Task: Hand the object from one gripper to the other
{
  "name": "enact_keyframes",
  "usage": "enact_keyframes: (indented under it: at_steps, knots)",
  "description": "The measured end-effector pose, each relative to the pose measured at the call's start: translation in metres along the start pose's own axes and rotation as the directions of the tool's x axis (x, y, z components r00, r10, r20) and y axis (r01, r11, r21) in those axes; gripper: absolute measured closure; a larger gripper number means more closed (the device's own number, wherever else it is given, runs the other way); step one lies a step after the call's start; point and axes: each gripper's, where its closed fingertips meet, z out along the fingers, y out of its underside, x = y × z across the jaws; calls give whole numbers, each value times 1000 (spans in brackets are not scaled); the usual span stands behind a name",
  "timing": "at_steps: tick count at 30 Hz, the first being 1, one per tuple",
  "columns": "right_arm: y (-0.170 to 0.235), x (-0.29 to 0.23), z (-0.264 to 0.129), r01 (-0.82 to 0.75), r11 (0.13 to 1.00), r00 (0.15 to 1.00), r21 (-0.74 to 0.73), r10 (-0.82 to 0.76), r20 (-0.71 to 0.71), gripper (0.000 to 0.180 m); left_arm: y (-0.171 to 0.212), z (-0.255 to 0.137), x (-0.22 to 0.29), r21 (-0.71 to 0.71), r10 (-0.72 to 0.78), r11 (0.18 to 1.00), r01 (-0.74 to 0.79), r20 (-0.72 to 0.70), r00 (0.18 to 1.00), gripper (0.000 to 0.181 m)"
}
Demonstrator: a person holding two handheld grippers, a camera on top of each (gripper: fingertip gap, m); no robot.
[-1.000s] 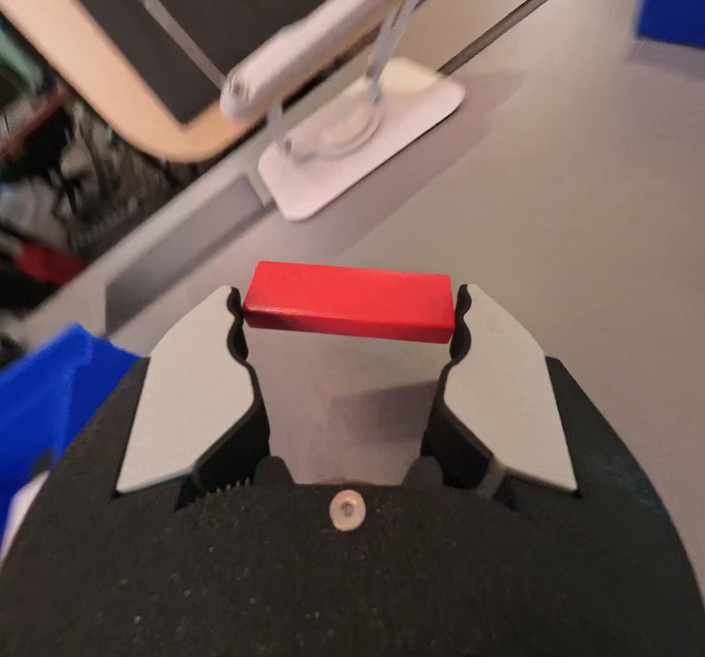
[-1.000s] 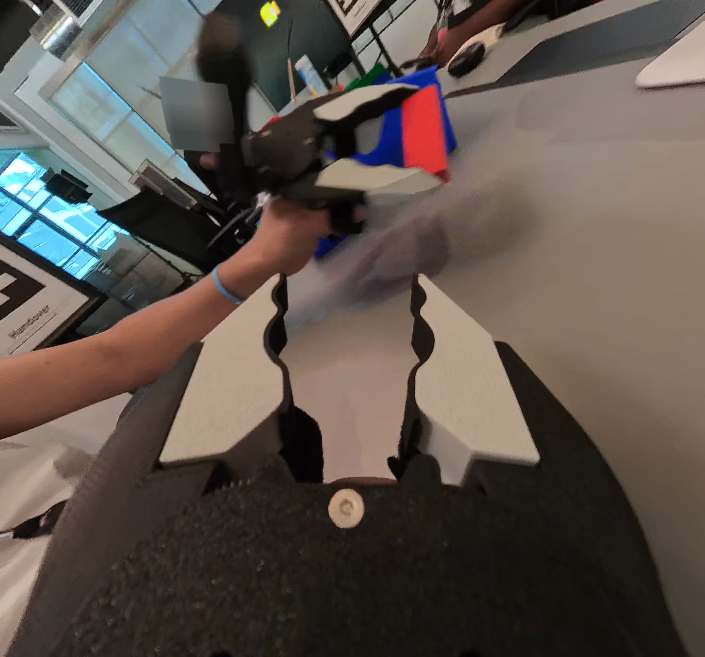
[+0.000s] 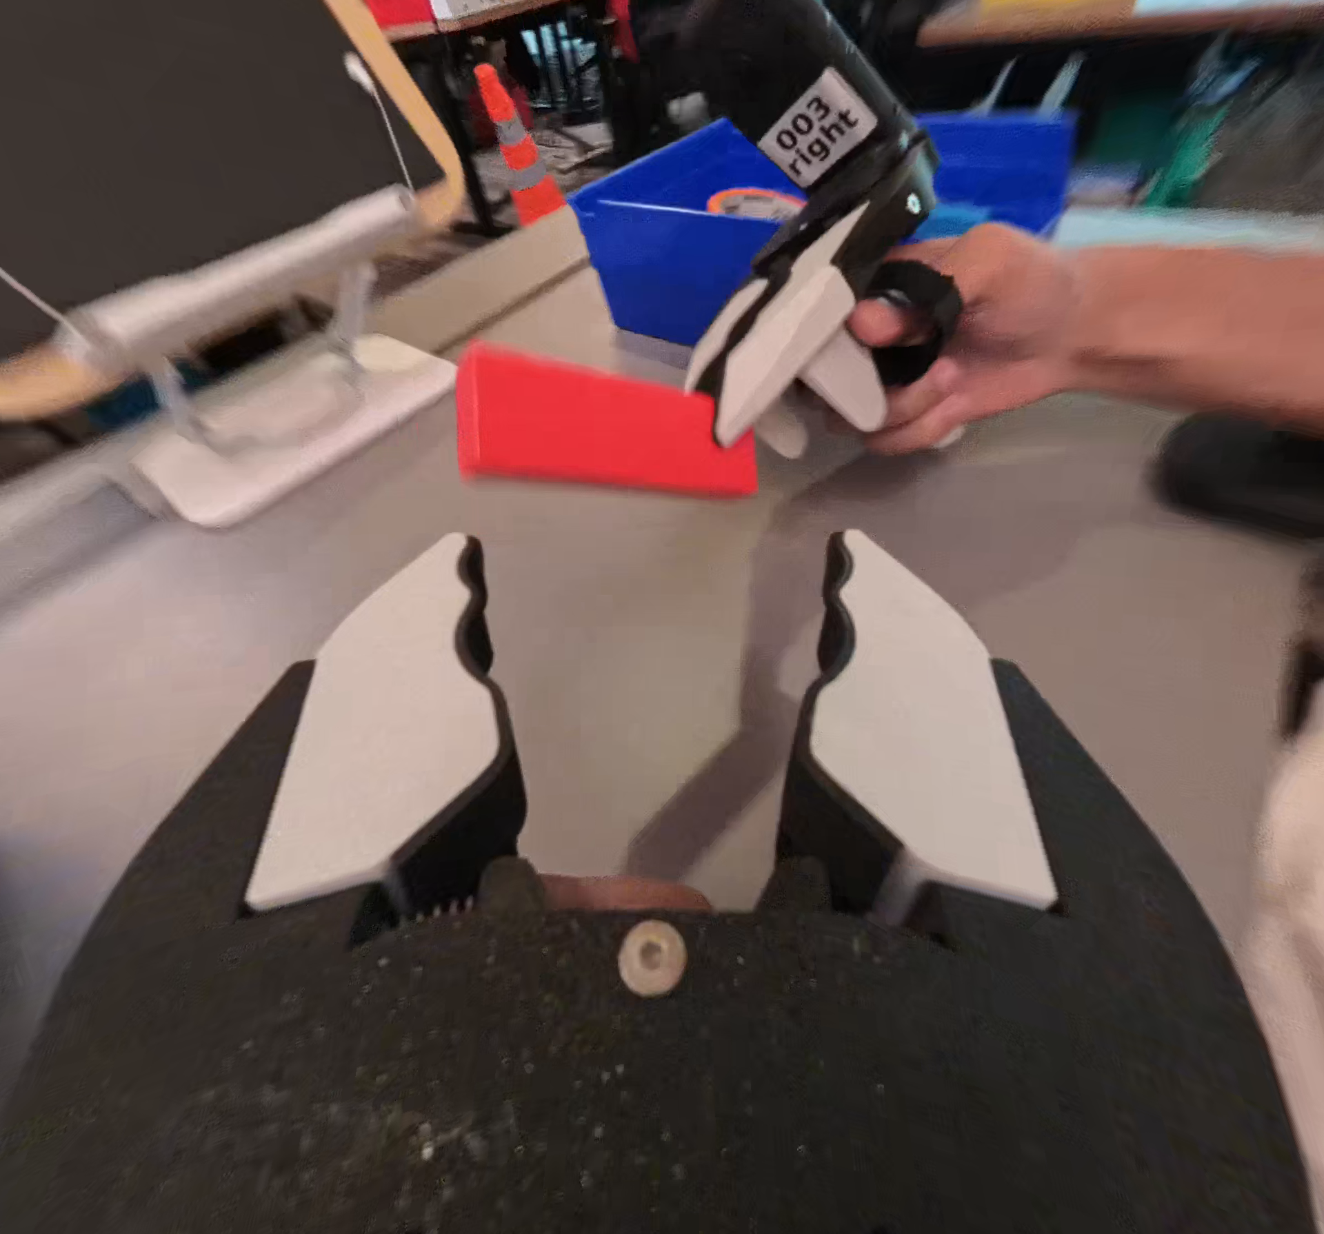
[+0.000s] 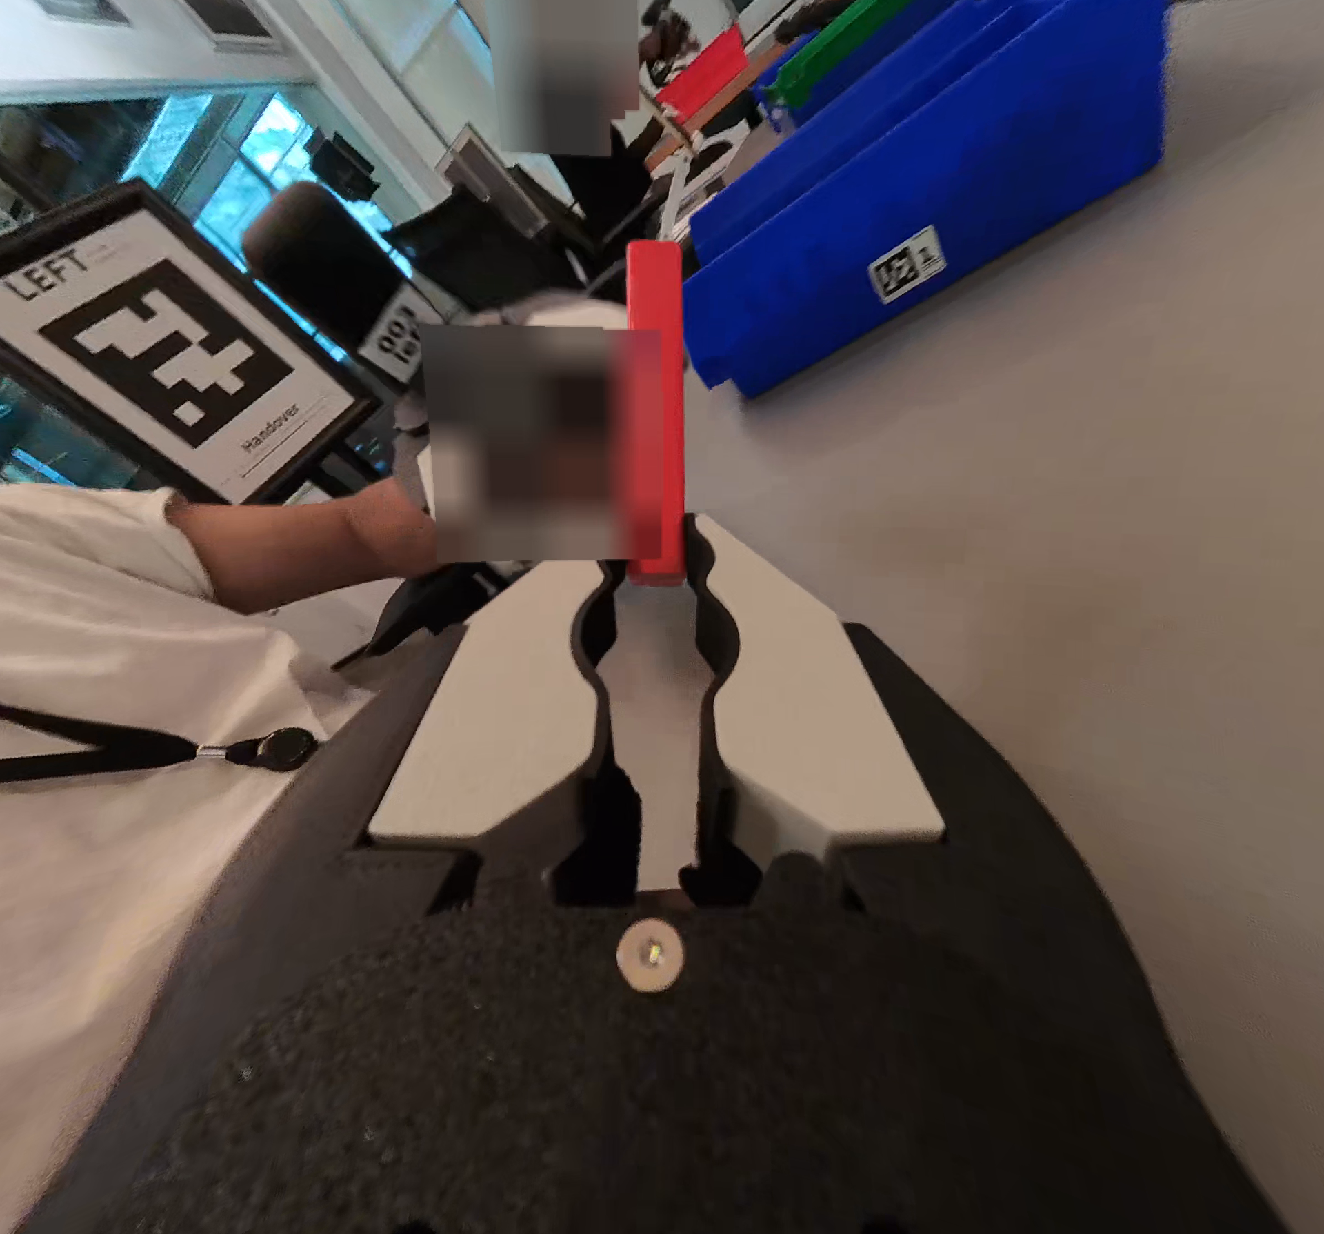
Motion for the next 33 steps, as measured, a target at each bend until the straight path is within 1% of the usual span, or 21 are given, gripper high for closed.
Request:
enact_keyframes:
  at_steps: [2,3,6,9,12,15,18,20,21,22,25,28,31,33]
  knots:
    - [-9,6,-6,36,998,998,56,-33,-45,165,10,-9,-8,-10,-148,989,148,-42,988,91]
    - [-14,5,-8,46,995,998,90,-42,-46,165,8,-14,-15,18,-227,974,228,-57,972,93]
    - [-30,-7,-7,25,980,1000,199,-27,5,165,-16,-24,-23,138,-421,883,448,-187,888,105]
    - [-39,-21,6,-18,955,997,295,-4,72,165,-40,-28,-23,211,-489,802,559,-305,817,108]
    - [-37,-35,26,-47,946,991,320,3,136,165,-54,-28,-22,257,-517,739,623,-376,769,108]
    - [-28,-38,38,-39,963,990,267,2,139,165,-55,-31,-31,292,-539,705,647,-373,755,107]
    - [-19,-39,43,-32,975,990,220,1,141,165,-51,-36,-38,303,-542,697,650,-371,754,117]
    - [-15,-41,47,-48,979,987,198,16,162,165,-50,-39,-39,312,-537,690,654,-385,751,135]
    - [-14,-42,49,-52,980,986,191,21,165,165,-51,-41,-37,308,-523,697,648,-401,753,153]
    - [-12,-42,51,-53,982,986,182,22,164,165,-51,-42,-35,304,-505,705,640,-417,755,165]
    - [-5,-43,55,-68,988,983,142,42,179,165,-50,-43,-32,292,-491,718,631,-429,758,165]
    - [-4,-42,56,-44,990,987,134,22,162,163,-45,-48,-28,277,-456,741,612,-461,761,166]
    - [-9,-38,50,-43,988,990,150,22,140,142,-38,-49,-30,268,-429,778,569,-435,792,166]
    - [-15,-28,41,10,984,997,179,-23,69,134,-34,-49,-32,273,-373,831,485,-374,849,166]
